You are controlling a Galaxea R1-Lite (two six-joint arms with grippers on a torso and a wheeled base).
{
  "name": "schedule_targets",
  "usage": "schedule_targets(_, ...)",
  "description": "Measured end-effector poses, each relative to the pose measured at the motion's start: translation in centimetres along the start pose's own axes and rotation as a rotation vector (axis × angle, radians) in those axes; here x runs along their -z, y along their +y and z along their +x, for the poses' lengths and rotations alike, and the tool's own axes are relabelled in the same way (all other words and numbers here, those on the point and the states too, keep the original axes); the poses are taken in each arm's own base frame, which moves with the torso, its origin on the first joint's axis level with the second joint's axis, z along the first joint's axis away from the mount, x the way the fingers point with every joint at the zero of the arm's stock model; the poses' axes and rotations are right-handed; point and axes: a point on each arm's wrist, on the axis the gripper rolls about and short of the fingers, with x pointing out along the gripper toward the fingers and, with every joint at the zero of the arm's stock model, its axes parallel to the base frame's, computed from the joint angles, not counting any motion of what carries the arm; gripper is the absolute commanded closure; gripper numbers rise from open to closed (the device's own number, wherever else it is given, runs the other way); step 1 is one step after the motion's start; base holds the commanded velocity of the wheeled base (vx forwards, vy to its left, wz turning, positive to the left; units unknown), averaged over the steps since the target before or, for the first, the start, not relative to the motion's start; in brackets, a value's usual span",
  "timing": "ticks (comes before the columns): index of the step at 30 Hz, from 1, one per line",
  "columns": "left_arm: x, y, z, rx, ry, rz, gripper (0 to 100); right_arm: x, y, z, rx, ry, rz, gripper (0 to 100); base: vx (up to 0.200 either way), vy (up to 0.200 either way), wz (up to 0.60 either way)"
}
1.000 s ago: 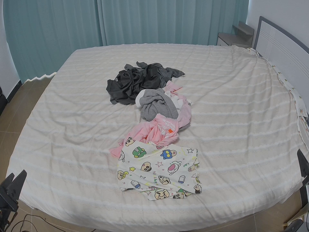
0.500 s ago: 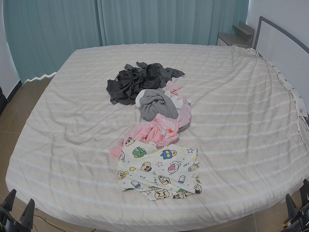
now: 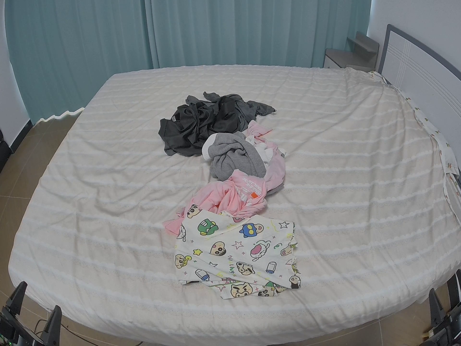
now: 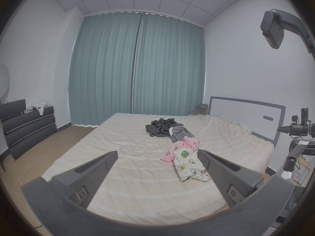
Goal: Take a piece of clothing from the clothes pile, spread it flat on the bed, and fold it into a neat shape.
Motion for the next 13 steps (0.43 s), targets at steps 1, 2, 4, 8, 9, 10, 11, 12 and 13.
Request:
schedule_targets(1, 0.03, 0.00, 0.01, 0.001, 0.000, 0.000, 0, 0.02, 0.01, 0.00, -0.004, 0.002, 0.000, 0, 0.000, 0.000, 0.00)
schedule_targets(2, 0.03, 0.00, 0.01, 0.002, -0.001, -0.004, 0, 0.03, 0.02, -0.01, -0.006, 0.002, 0.002, 0, 0.000, 0.000, 0.00)
schedule_targets(4, 0.07, -0.02, 0.01, 0.011, 0.001, -0.034, 0, 0.03, 0.02, -0.01, -0.006, 0.001, 0.006, 0, 0.000, 0.000, 0.00)
schedule_targets(8, 0.08, -0.17, 0.01, 0.075, 0.007, -0.118, 0, 0.02, 0.01, -0.01, -0.006, 0.001, 0.011, 0, 0.000, 0.000, 0.00)
schedule_targets(9, 0.07, -0.23, 0.01, 0.102, 0.011, -0.143, 0, 0.02, 0.01, -0.01, -0.006, 0.001, 0.011, 0, 0.000, 0.000, 0.00)
schedule_targets(10, 0.07, -0.29, 0.00, 0.131, 0.015, -0.164, 0, 0.02, 0.01, -0.01, -0.006, 0.001, 0.011, 0, 0.000, 0.000, 0.00)
schedule_targets(11, 0.07, -0.38, -0.01, 0.170, 0.023, -0.196, 0, 0.01, 0.01, -0.01, -0.006, 0.000, 0.011, 0, 0.000, 0.000, 0.00)
schedule_targets(12, 0.06, -0.44, -0.02, 0.195, 0.028, -0.221, 0, 0.01, 0.01, -0.01, -0.006, 0.000, 0.011, 0, 0.000, 0.000, 0.00)
schedule_targets(13, 0.06, -0.49, -0.04, 0.217, 0.034, -0.245, 0, 0.01, 0.01, -0.01, -0.006, 0.000, 0.011, 0, 0.000, 0.000, 0.00)
